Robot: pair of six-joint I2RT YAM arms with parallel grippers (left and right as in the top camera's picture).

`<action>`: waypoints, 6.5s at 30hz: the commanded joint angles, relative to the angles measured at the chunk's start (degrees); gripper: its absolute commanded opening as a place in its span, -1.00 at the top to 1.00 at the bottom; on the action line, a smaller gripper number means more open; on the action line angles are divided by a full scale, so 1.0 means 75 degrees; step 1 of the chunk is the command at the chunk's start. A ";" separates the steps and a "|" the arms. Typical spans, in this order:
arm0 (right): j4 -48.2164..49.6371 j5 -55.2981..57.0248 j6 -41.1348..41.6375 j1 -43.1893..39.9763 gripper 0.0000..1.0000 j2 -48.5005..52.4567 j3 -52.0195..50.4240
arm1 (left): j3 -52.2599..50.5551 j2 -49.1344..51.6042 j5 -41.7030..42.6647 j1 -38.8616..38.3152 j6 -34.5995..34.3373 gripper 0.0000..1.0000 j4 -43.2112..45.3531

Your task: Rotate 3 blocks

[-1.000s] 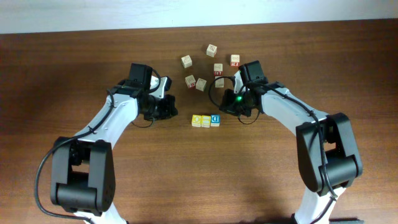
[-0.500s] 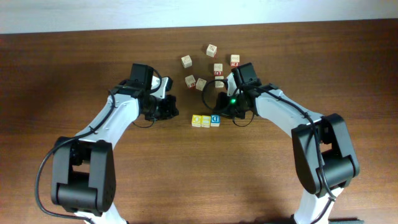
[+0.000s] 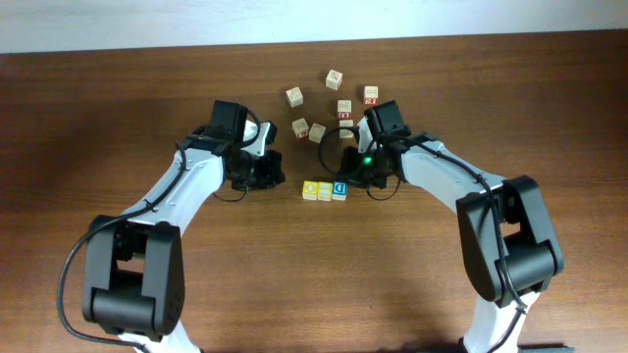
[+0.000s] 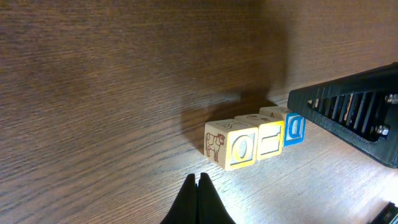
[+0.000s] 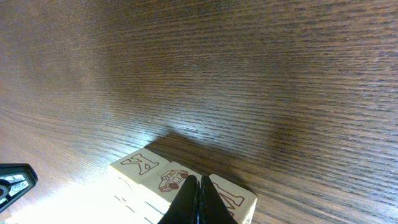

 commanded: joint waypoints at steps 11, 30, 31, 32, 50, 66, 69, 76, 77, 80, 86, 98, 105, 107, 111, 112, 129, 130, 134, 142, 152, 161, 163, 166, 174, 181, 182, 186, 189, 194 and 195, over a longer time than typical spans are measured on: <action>0.0017 -0.0213 -0.0289 0.0026 0.91 0.0085 -0.0061 | 0.0000 0.0082 -0.0058 -0.0003 -0.0073 1.00 0.0050; 0.0000 -0.0391 -0.0463 0.0026 0.91 0.0085 -0.0061 | 0.0000 0.0082 -0.0052 -0.0006 -0.0073 1.00 0.0047; 0.0000 -0.0391 -0.0460 0.0026 0.92 0.0085 -0.0061 | 0.0000 0.0082 -0.0055 -0.0009 -0.0073 1.00 0.0050; 0.0000 -0.0391 -0.0460 0.0026 0.92 0.0085 -0.0061 | 0.0000 0.0082 -0.0055 -0.0009 -0.0073 1.00 0.0050; 0.0111 -0.0431 -0.0460 -0.0006 0.91 0.0085 0.0000 | 0.0000 0.0082 -0.0055 -0.0009 -0.0073 1.00 0.0050; -0.2646 -0.0772 -0.1113 -0.2090 0.91 -0.1970 0.0950 | 0.0000 0.0082 -0.0052 -0.0009 -0.0070 1.00 0.0047; -0.3506 -0.0169 -0.1326 -0.2183 0.91 -0.1871 0.0898 | 0.0000 0.0082 -0.0052 -0.0009 -0.0064 1.00 0.0044; -0.3045 -0.0117 -0.1061 -0.1655 0.91 -0.1702 0.0015 | 0.0000 0.0082 -0.0082 -0.0058 -0.0009 1.00 0.0044; -0.2917 -0.0119 -0.0973 -0.1600 0.91 -0.1699 -0.0076 | 0.0000 0.0082 -0.0108 -0.0073 -0.0009 1.00 0.0050; -0.2422 -0.0044 -0.0676 -0.1390 0.91 -0.1696 -0.0329 | 0.0000 0.0082 -0.0385 -0.0175 -0.0015 1.00 0.0052; -0.1830 0.0294 0.0012 -0.1093 0.91 -0.1670 -0.0592 | 0.0000 0.0082 -0.0478 -0.0396 -0.0017 1.00 0.0227; -0.1402 0.1081 0.0527 -0.0501 0.91 -0.1527 -0.0600 | 0.0000 0.0621 -0.0192 -0.0411 -0.0099 1.00 0.0300; -0.1189 0.0484 0.0525 -0.0504 0.92 -0.0868 -0.0600 | 0.0000 0.0711 -0.0119 -0.0411 -0.0099 1.00 0.0364; -0.1105 0.0326 0.0525 -0.0504 0.91 -0.0784 -0.0600 | 0.0000 0.0708 -0.0102 -0.0411 -0.0099 1.00 0.0370; -0.1107 0.0262 0.0525 -0.0504 0.92 -0.0755 -0.0600 | 0.0000 0.0708 -0.0047 -0.0411 -0.0099 1.00 0.0393; -0.1116 0.0184 0.0525 -0.0501 0.91 -0.0752 -0.0600 | 0.0000 0.0708 -0.0032 -0.0411 -0.0099 1.00 0.0393; -0.1137 0.0309 0.1070 -0.0102 0.91 -0.0656 -0.0600 | 0.0000 0.0708 0.0012 -0.0417 -0.0536 1.00 0.0423; -0.1137 0.0315 0.1067 -0.0102 0.91 -0.0650 -0.0600 | 0.0000 0.0711 0.0012 -0.0417 -0.0536 1.00 0.0423; -0.1134 0.0391 0.1070 -0.0067 0.91 -0.0551 -0.0600 | 0.0000 0.0711 0.0006 -0.0458 -0.0536 1.00 0.0493; -0.1070 0.0388 0.1122 -0.0050 0.92 -0.0542 -0.0600 | 0.0000 0.0752 -0.0192 -0.0647 -0.0530 1.00 0.0571; -0.1052 0.0388 0.1122 -0.0015 0.91 -0.0542 -0.0600 | 0.0000 0.0938 -0.0157 -0.0644 -0.0539 1.00 0.0688; -0.1052 0.0385 0.1119 -0.0015 0.92 -0.0542 -0.0600 | 0.0000 0.0938 -0.0044 -0.0644 -0.0533 1.00 0.0702; -0.1052 0.0356 0.1119 -0.0015 0.92 -0.0542 -0.0600 | 0.0000 0.0938 -0.0032 -0.0644 -0.0533 1.00 0.0702; -0.1055 0.0268 0.1116 -0.0015 0.92 -0.0542 -0.0600 | 0.0000 0.0938 0.0111 -0.0644 -0.0533 1.00 0.0705; -0.1055 0.0213 0.1113 -0.0015 0.91 -0.0542 -0.0600 | 0.0000 0.0941 0.0303 -0.0644 -0.0536 1.00 0.0705; -0.1052 0.0210 0.1029 -0.0015 0.91 -0.0542 -0.0600 | 0.0000 0.0938 0.0420 -0.0647 -0.0659 1.00 0.0699; -0.1052 0.0213 0.1017 -0.0015 0.91 -0.0542 -0.0600 | 0.0000 0.0938 0.0420 -0.0647 -0.0662 1.00 0.0699; -0.1049 0.0213 0.0933 -0.0015 0.91 -0.0542 -0.0597 | 0.0000 0.0938 0.0420 -0.0787 -0.0714 1.00 0.0702; -0.1000 0.0213 0.0883 -0.0015 0.91 -0.0542 -0.0600 | 0.0000 0.0941 0.0417 -0.0895 -0.0737 1.00 0.0702; -0.0860 0.0221 0.0682 -0.0017 0.92 -0.0542 -0.0597 | 0.0000 0.0938 0.0420 -0.0895 -0.0737 1.00 0.0702; -0.0804 0.0221 0.0603 -0.0026 0.91 -0.0542 -0.0597 | 0.0000 0.0941 0.0420 -0.0895 -0.0737 1.00 0.0702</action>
